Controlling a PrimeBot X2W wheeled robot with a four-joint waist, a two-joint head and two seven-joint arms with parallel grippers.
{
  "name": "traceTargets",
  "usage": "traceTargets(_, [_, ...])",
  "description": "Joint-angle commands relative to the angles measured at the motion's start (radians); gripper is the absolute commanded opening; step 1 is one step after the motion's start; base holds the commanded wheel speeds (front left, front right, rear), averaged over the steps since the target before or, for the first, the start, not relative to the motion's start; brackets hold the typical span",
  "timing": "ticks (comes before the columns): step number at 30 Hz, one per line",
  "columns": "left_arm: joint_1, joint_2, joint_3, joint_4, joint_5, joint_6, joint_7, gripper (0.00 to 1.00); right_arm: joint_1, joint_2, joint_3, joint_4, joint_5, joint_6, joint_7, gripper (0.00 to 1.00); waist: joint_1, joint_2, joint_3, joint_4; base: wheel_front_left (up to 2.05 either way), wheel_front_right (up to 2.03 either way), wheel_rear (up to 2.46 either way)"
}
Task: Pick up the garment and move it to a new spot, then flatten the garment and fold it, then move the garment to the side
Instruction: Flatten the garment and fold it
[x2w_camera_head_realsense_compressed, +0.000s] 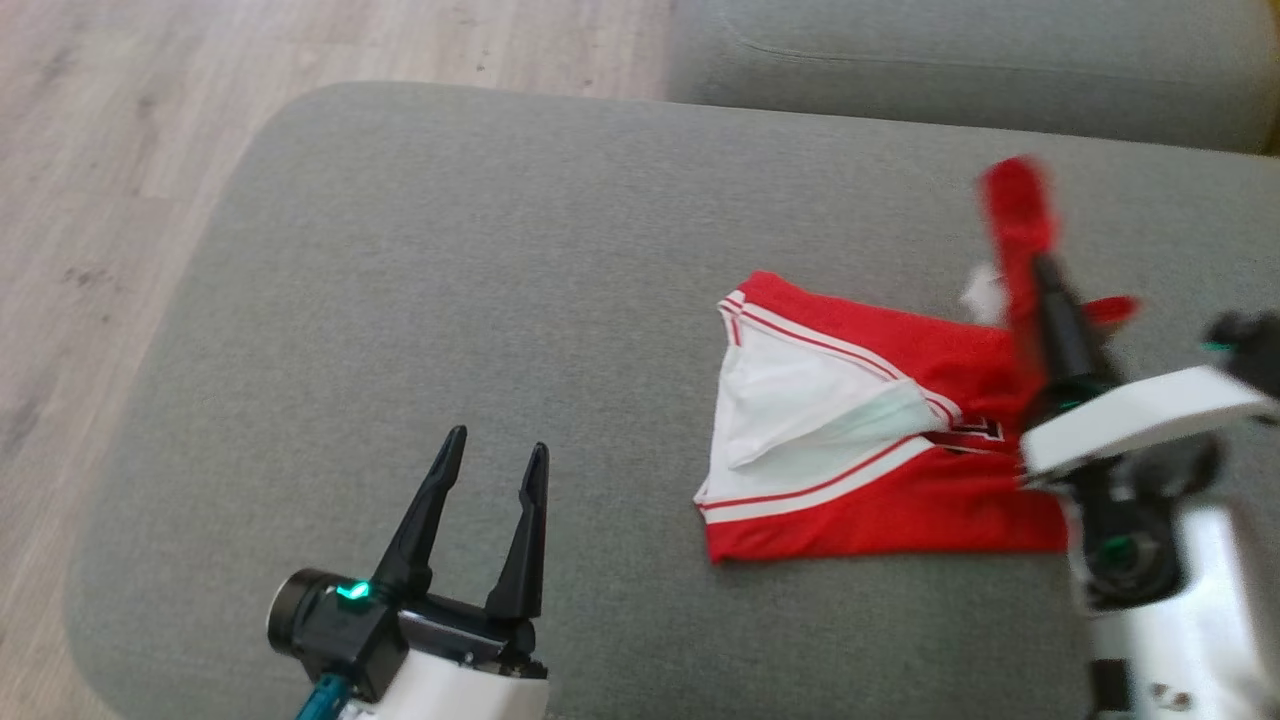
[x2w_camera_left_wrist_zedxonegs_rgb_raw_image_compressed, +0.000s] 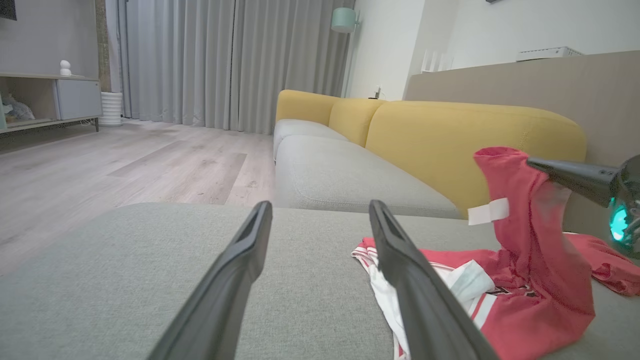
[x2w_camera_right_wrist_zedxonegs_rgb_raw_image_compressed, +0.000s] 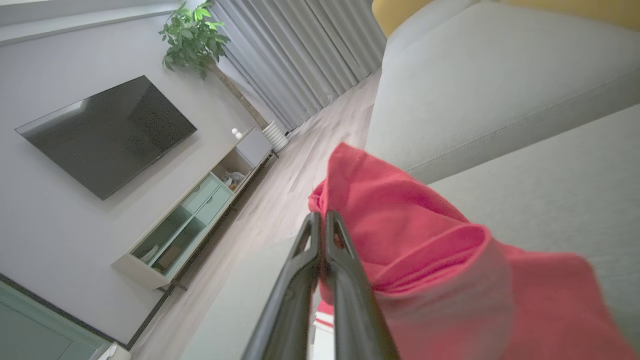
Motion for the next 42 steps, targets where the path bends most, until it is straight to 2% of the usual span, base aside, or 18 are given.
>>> traceTargets(1, [-0.018,-0.01,0.04,-0.027,0.008,-0.004,-0.005,1.0,-0.051,-0.002,0.047,-0.018,0.016,0.007,-0.023,0.0,0.0,0.0,-0.002,0.015,0.0,0.0,0.0])
traceTargets(14, [-0.024,-0.035,0.042,-0.008,0.027,-0.033,-0.005,1.0,-0.168,-0.001,0.416,0.303,0.132,0.007,-0.247,0.0,0.0,0.0,0.021,0.079,0.0,0.0,0.0])
traceTargets(15, [-0.025,-0.036,0.043,-0.008,0.028,-0.035,-0.005,1.0,-0.175,-0.001,0.441,0.323,0.145,0.007,-0.258,0.93,0.0,0.0,0.024,0.082,0.0,0.0,0.0])
traceTargets(16, [-0.026,-0.037,0.044,-0.008,0.029,-0.036,-0.005,1.0,-0.184,-0.001,0.459,0.342,0.154,0.007,-0.276,1.0,0.0,0.0,0.027,0.084,0.0,0.0,0.0])
traceTargets(19, [-0.03,-0.041,0.054,-0.006,0.031,-0.04,-0.005,1.0,-0.22,-0.001,0.509,0.374,0.193,0.007,-0.334,1.0,0.0,0.0,0.03,0.083,0.0,0.0,0.0])
traceTargets(21, [-0.026,-0.042,0.063,-0.005,0.033,-0.037,-0.005,1.0,-0.237,-0.001,0.506,0.369,0.195,0.007,-0.358,1.0,0.0,0.0,0.026,0.072,0.0,0.0,0.0])
traceTargets(26, [-0.012,-0.044,0.081,-0.012,0.038,-0.032,-0.005,1.0,-0.242,-0.005,0.407,0.341,0.093,0.007,-0.326,1.0,0.0,0.0,0.009,0.041,0.0,0.0,0.0])
traceTargets(29, [-0.009,-0.046,0.083,-0.016,0.04,-0.034,-0.005,1.0,-0.207,-0.075,0.343,0.294,0.044,0.007,-0.25,1.0,0.0,0.0,0.006,0.044,0.0,0.0,0.0])
traceTargets(30, [-0.01,-0.046,0.082,-0.016,0.04,-0.035,-0.005,1.0,-0.188,-0.103,0.324,0.273,0.049,0.007,-0.224,1.0,0.0,0.0,0.005,0.047,0.0,0.0,0.0])
traceTargets(31, [-0.01,-0.046,0.082,-0.016,0.04,-0.035,-0.005,1.0,-0.188,-0.103,0.324,0.273,0.049,0.007,-0.224,1.0,0.0,0.0,0.005,0.047,0.0,0.0,0.0])
traceTargets(34, [-0.007,-0.047,0.084,-0.019,0.04,-0.036,-0.005,1.0,-0.127,-0.184,0.294,0.206,0.095,0.007,-0.148,1.0,0.0,0.0,0.005,0.054,0.0,0.0,0.0])
traceTargets(35, [-0.004,-0.048,0.085,-0.019,0.04,-0.036,-0.005,1.0,-0.106,-0.206,0.288,0.189,0.115,0.007,-0.125,0.47,0.0,0.0,0.004,0.056,0.0,0.0,0.0])
traceTargets(36, [-0.002,-0.048,0.086,-0.018,0.04,-0.037,-0.005,1.0,-0.087,-0.229,0.287,0.174,0.132,0.007,-0.106,0.27,0.0,0.0,0.002,0.058,0.0,0.0,0.0])
traceTargets(37, [0.0,-0.048,0.085,-0.016,0.041,-0.038,-0.005,1.0,-0.069,-0.249,0.286,0.161,0.146,0.007,-0.094,0.0,0.0,0.0,0.0,0.062,0.0,0.0,0.0])
traceTargets(39, [0.002,-0.049,0.084,-0.012,0.042,-0.041,-0.005,1.0,-0.04,-0.284,0.289,0.142,0.154,0.007,-0.087,0.0,0.0,0.0,-0.004,0.069,0.0,0.0,0.0])
traceTargets(42, [0.005,-0.049,0.082,-0.007,0.042,-0.042,-0.005,1.0,-0.006,-0.292,0.297,0.131,0.177,0.007,-0.1,0.0,0.0,0.0,-0.016,0.077,0.0,0.0,0.0])
